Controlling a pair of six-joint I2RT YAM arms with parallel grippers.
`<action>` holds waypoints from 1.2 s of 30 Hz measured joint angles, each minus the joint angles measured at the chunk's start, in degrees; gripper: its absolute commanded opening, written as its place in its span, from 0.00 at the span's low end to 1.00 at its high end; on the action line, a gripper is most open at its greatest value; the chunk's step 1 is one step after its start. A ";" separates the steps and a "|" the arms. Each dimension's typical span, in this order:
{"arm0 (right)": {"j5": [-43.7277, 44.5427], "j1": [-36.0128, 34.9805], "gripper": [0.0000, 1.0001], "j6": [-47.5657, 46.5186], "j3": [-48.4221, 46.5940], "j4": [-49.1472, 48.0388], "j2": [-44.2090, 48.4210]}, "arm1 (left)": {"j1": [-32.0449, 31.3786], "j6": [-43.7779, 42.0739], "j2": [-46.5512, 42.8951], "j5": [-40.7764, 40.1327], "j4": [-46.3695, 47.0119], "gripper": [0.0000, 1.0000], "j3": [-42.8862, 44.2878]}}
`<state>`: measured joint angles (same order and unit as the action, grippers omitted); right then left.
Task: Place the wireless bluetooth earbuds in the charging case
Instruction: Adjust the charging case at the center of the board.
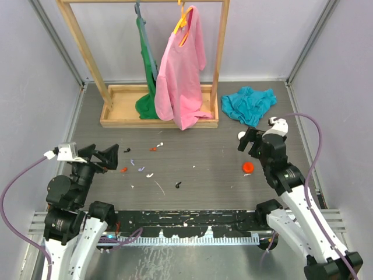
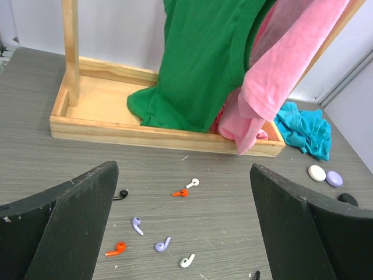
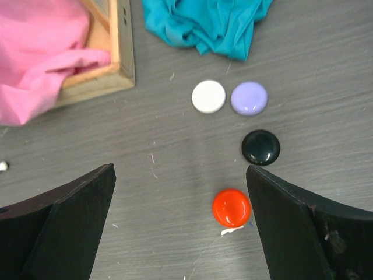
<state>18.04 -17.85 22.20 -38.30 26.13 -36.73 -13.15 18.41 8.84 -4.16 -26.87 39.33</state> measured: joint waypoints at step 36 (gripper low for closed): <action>-22.40 13.35 0.96 8.09 7.78 -1.68 -28.17 | -1.42 0.00 0.02 0.15 -2.25 0.98 -0.02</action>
<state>-4.36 -4.49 30.28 -30.52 24.45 -64.90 -14.57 18.41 8.86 -4.01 -29.12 39.31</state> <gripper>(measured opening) 0.962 0.978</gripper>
